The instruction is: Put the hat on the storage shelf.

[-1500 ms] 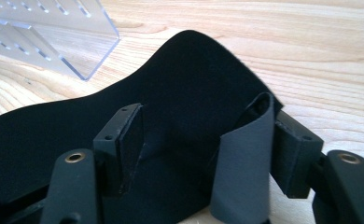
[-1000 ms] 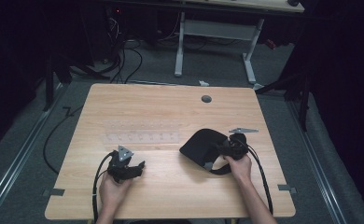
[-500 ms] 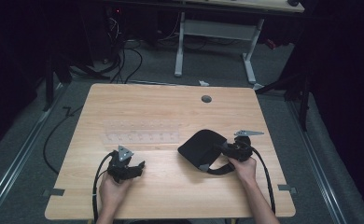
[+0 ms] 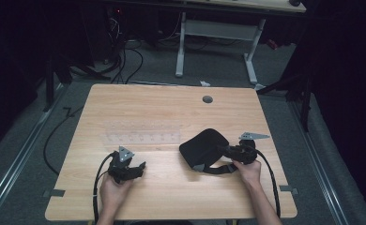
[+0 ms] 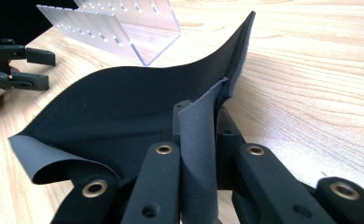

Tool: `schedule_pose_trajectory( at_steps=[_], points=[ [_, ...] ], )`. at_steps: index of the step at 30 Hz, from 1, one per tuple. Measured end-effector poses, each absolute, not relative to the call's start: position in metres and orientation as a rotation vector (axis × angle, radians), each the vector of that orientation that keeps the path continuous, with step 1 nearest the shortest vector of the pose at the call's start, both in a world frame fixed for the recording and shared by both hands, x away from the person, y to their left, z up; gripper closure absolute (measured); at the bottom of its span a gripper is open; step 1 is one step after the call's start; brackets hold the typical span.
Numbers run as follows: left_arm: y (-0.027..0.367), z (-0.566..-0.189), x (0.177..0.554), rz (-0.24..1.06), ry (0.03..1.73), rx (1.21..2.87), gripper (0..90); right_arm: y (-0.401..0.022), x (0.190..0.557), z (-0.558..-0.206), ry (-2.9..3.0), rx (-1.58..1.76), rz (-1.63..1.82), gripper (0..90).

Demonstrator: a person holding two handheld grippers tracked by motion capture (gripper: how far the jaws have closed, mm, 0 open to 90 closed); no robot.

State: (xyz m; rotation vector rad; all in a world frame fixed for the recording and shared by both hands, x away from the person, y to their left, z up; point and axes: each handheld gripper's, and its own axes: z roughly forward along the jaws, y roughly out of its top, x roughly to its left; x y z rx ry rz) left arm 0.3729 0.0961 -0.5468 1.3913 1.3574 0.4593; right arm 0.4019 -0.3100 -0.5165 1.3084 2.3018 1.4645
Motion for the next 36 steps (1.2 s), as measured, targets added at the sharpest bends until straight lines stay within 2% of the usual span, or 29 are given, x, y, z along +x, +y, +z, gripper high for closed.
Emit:
schedule_pose_trajectory(
  at_steps=[18,32,36],
  points=[
    [0.096,-0.547,0.373,0.457,1.359,1.391,28.5,-0.318,0.381,-0.499,2.253,1.344,1.493,84.7],
    [0.091,-0.548,0.372,0.450,1.365,1.411,16.5,-0.320,0.345,-0.476,2.225,1.333,1.538,84.7],
    [0.090,-0.547,0.369,0.434,1.349,1.428,16.6,-0.316,0.340,-0.476,2.228,1.340,1.567,84.7]
  ],
)
